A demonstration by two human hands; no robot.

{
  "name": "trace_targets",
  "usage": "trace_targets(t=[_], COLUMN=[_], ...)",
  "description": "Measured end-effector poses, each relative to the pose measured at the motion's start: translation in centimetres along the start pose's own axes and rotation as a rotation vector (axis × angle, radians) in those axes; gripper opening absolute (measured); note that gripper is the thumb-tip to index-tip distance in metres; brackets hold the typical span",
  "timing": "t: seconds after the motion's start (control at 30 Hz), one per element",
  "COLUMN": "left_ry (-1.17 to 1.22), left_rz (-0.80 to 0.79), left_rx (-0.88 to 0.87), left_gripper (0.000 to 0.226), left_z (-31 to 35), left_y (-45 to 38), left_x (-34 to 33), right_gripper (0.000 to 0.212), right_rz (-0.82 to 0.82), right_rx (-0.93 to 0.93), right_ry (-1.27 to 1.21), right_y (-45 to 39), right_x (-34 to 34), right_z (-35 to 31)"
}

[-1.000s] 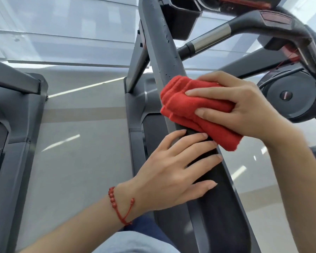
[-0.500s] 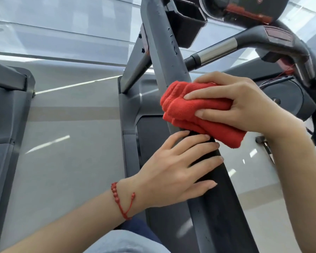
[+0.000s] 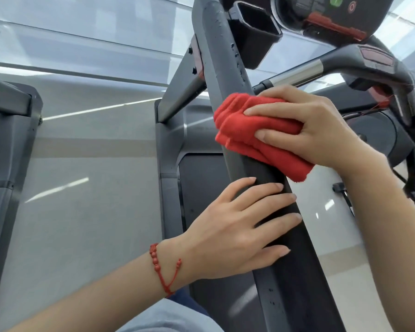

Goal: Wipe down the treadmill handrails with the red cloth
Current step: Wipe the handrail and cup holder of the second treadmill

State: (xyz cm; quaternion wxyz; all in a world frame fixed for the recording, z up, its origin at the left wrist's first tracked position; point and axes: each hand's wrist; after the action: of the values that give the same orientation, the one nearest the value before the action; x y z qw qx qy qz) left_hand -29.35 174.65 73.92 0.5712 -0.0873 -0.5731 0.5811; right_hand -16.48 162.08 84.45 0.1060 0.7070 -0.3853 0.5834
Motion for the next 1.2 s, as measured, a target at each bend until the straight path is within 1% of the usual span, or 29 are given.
trace_targets(t=[0.07,0.13,0.23,0.33,0.5,0.6,0.67,0.83,1.0,1.13,1.2], left_ry=[0.001,-0.001,-0.003,0.007,0.04,0.027,0.016,0.042,0.045,0.018,0.004], left_rz=[0.005,0.005,-0.012,-0.035,-0.032,-0.024,-0.022,-0.017,-0.024,-0.012,-0.001], left_rx=[0.011,0.019,0.021,-0.006,-0.037,-0.018,0.002,-0.072,-0.065,-0.053,-0.038], left_gripper=[0.033,0.034,0.035,0.036,0.035,0.036,0.036,0.03,0.029,0.028,0.026], left_z=[-0.6,-1.3,-2.2,-2.7,-4.0,-5.6,-6.6,-7.7,-9.7,-11.7,-12.5], left_y=[-0.2,-0.5,-0.8,-0.8,-1.6,-2.4,-2.9,-3.8,-4.9,-5.6,-5.8], left_x=[0.1,0.2,0.2,0.3,0.7,0.8,0.8,0.2,0.1,-0.1,-0.1], right_gripper=[0.03,0.03,0.032,0.032,0.033,0.034,0.034,0.035,0.033,0.036,0.036], right_rz=[0.081,0.12,0.09,0.07,0.217,0.311,0.345,0.317,0.38,0.275,0.25], right_rx=[-0.043,-0.074,-0.062,-0.072,-0.195,-0.277,-0.307,-0.326,-0.344,-0.271,-0.235], right_ry=[-0.004,-0.004,0.016,-0.027,-0.03,-0.007,-0.008,-0.097,-0.161,-0.22,-0.236], right_y=[-0.9,-1.3,-0.7,-0.2,-2.5,-3.2,-2.9,-3.2,-6.2,-6.8,-7.1], right_x=[-0.7,-0.9,-0.6,-0.4,-1.7,-2.4,-2.7,-2.5,-3.6,-3.0,-2.8], right_z=[0.3,0.5,0.5,0.5,1.3,1.7,1.8,2.8,5.1,6.8,7.3])
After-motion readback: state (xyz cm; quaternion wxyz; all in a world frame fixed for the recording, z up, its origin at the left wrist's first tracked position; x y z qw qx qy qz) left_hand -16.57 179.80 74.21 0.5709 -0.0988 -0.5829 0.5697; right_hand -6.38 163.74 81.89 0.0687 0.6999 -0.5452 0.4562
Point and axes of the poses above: each hand's wrist, its own y-axis away from the middle knuckle, its own x-axis out of the back of the hand, z = x × y, and after that the axes turned 7 degrees about z, right-handed
